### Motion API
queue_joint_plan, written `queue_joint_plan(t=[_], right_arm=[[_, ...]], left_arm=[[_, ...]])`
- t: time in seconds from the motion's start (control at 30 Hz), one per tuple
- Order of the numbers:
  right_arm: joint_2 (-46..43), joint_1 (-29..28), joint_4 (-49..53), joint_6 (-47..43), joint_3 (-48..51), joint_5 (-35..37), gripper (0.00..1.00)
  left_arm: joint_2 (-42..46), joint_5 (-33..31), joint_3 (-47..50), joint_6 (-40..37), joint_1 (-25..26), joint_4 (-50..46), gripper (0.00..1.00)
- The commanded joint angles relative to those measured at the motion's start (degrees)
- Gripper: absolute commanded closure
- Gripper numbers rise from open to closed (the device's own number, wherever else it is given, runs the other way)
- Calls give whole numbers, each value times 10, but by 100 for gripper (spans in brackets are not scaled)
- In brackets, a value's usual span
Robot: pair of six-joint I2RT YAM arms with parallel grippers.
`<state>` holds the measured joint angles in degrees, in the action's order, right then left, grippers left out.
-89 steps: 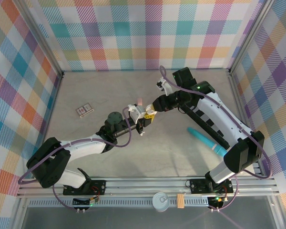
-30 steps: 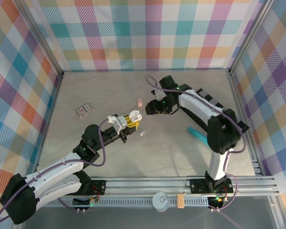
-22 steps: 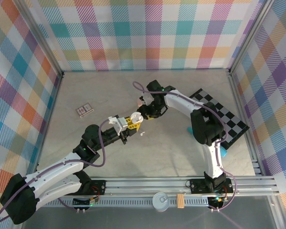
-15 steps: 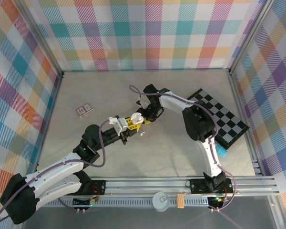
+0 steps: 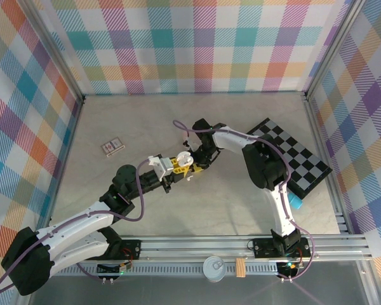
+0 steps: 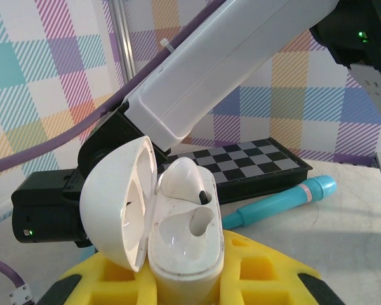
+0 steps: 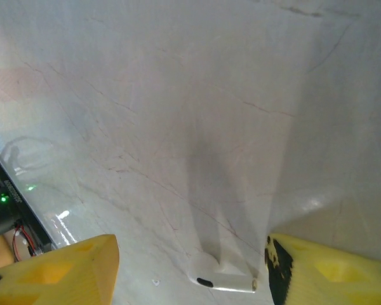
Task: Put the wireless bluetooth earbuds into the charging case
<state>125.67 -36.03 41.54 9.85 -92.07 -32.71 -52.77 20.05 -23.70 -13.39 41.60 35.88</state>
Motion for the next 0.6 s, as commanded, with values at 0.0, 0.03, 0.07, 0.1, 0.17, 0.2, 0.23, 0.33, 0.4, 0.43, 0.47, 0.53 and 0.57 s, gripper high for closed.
queue_joint_plan(t=[0.0, 0.03, 0.07, 0.1, 0.17, 0.2, 0.23, 0.33, 0.4, 0.43, 0.47, 0.53, 0.57], right_arm=[[-24, -21, 20, -1, 23, -15, 38], [-27, -23, 21, -1, 24, -15, 38], [-32, -26, 23, 0, 27, -13, 38], [-36, -28, 23, 2, 30, -11, 38], [-44, -33, 22, 5, 36, -11, 38], [-48, -36, 22, 5, 39, -11, 38], [-51, -39, 21, 5, 42, -12, 38], [-60, -45, 26, 5, 45, -11, 38], [-68, -47, 33, 12, 43, 18, 39], [-70, -47, 41, 14, 38, 33, 39], [-67, -48, 53, 18, 28, 52, 39], [-58, -51, 87, 22, 2, 94, 40], [-50, -56, 103, 25, -13, 113, 40]], left_arm=[[6, 5, -9, -13, 7, 10, 94], [7, 4, -8, -13, 8, 10, 94], [7, 4, -8, -14, 7, 10, 94], [7, 3, -8, -14, 7, 10, 94], [6, 4, -8, -15, 7, 11, 94], [6, 4, -7, -15, 7, 12, 94], [6, 4, -7, -15, 8, 12, 94], [8, 4, -6, -15, 8, 13, 94], [11, 5, -5, -15, 7, 12, 94], [13, 4, -5, -15, 7, 11, 94], [16, 5, -5, -15, 8, 10, 94], [22, 5, -5, -16, 8, 6, 94], [26, 6, -6, -16, 8, 3, 94]])
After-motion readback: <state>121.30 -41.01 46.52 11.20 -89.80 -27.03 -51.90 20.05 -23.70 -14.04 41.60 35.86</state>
